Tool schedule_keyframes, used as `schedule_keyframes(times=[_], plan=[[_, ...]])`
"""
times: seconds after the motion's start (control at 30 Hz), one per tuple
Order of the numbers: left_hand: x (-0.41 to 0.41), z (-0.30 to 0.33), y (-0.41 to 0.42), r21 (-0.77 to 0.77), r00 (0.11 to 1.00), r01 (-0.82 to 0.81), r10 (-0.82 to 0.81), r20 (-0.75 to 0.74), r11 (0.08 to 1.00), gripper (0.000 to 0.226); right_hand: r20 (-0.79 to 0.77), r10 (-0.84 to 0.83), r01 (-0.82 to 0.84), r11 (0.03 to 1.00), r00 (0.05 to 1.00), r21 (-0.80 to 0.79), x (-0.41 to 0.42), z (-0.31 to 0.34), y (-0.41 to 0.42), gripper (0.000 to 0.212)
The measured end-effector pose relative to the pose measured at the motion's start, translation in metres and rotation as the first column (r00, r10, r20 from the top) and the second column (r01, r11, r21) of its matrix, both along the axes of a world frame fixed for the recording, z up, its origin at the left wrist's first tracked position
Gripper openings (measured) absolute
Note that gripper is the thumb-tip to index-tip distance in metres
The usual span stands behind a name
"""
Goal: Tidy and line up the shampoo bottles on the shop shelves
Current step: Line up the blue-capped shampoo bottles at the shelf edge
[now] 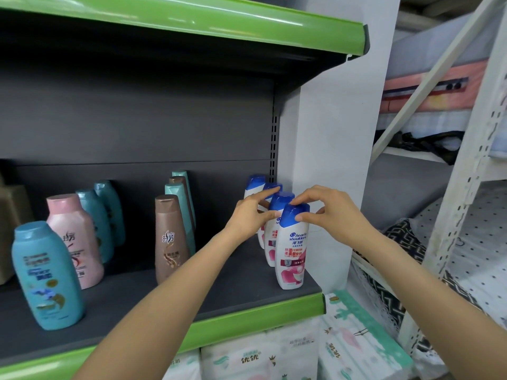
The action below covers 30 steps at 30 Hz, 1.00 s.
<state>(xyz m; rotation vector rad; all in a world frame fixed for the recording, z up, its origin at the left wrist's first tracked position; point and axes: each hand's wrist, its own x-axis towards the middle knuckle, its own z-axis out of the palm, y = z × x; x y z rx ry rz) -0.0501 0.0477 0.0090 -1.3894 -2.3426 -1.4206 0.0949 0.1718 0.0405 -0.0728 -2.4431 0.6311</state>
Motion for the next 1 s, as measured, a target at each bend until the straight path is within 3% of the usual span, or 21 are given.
schedule_keyframes(times=[0.17, 0.3, 0.5, 0.63, 0.83, 1.0], plan=[[-0.006, 0.013, -0.006, 0.061, 0.987, -0.016, 0.006, 0.163, 0.998, 0.043, -0.071, -0.008, -0.003, 0.989, 0.997, -0.149, -0.001, 0.01, 0.005, 0.016], [-0.022, 0.028, -0.006, 0.095, 0.988, -0.102, 0.09, 0.124, 0.99, 0.029, -0.052, -0.059, 0.055, 0.996, 0.997, -0.071, -0.013, 0.02, 0.015, 0.021], [-0.036, 0.043, 0.017, -0.202, 0.988, -0.063, 0.032, -0.153, 0.977, 0.048, 0.005, -0.042, 0.042, 0.998, 0.999, -0.041, -0.039, 0.03, 0.022, 0.022], [-0.049, 0.042, 0.022, -0.361, 0.978, -0.053, -0.024, -0.205, 0.931, 0.046, 0.134, 0.032, -0.024, 0.998, 0.991, -0.056, -0.052, 0.028, 0.022, 0.021], [-0.058, 0.029, 0.012, -0.119, 0.974, -0.135, 0.11, -0.2, 0.984, 0.02, 0.132, 0.063, -0.05, 0.994, 0.989, -0.096, -0.056, 0.023, 0.025, 0.017], [-0.053, 0.031, 0.008, -0.097, 0.976, -0.146, 0.128, -0.174, 0.984, 0.022, 0.123, 0.055, -0.042, 0.993, 0.991, -0.109, -0.057, 0.023, 0.026, 0.016]])
